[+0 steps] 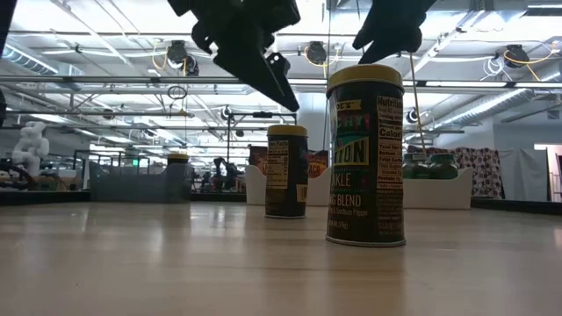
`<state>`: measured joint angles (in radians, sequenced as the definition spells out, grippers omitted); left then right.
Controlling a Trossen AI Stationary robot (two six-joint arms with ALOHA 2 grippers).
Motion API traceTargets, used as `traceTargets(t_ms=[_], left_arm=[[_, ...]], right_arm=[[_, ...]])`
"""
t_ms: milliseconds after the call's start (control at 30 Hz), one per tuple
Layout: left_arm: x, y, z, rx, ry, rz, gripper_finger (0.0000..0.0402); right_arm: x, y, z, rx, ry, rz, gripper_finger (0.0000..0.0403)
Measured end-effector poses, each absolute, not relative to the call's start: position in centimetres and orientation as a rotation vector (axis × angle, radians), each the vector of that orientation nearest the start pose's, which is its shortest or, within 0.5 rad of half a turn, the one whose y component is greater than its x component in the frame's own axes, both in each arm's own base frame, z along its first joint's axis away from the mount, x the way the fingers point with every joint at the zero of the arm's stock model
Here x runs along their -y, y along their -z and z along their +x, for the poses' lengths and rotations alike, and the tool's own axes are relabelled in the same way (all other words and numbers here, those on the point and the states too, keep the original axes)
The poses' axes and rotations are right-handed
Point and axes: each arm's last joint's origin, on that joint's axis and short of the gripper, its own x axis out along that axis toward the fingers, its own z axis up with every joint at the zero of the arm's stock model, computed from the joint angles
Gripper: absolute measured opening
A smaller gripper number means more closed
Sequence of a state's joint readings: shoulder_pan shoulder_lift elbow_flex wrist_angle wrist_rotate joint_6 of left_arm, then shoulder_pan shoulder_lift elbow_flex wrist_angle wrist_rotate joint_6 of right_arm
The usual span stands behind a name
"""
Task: Sort spices by type
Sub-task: Put the top right yellow seasoning bottle into the black bin
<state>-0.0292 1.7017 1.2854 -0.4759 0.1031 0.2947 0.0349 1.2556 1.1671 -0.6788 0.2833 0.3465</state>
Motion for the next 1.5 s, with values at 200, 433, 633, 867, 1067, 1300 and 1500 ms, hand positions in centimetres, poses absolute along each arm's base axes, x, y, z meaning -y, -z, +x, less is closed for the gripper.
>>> traceTargets(t_ms=[200,433,633,867,1067,1300,1500], left_arm=[[1.6,-23.6,36.9,-0.879,0.23,0.261,0.0331],[1.6,-22.8,37.4,-0.888,0.216,0.271,0.0331],[1.6,-22.2,37.7,-0.895,0.217,0.273,0.0331],[1.6,-21.1,37.9,-0.943,0.223,0.272,0.0331],[1.7,-20.0,38.3,-0.961,0.226,0.271,0.0331],[1.7,-19.9,38.3,-0.964,0.226,0.271,0.0331],[1.7,-19.9,38.3,-0.964,0.226,0.27,0.0331]], right_arm=[[-0.1,-32.6,25.6,-0.712,0.358,0.195,0.0263],[-0.1,-32.6,25.6,-0.711,0.355,0.19,0.0263],[-0.1,-32.6,25.6,-0.711,0.356,0.191,0.0263],[-0.1,-32.7,25.7,-0.706,0.356,0.193,0.0263],[-0.1,-32.7,25.7,-0.701,0.359,0.193,0.0263],[-0.1,-32.7,25.7,-0.701,0.359,0.193,0.0263],[-0.1,-32.7,25.7,-0.701,0.359,0.193,0.0263]])
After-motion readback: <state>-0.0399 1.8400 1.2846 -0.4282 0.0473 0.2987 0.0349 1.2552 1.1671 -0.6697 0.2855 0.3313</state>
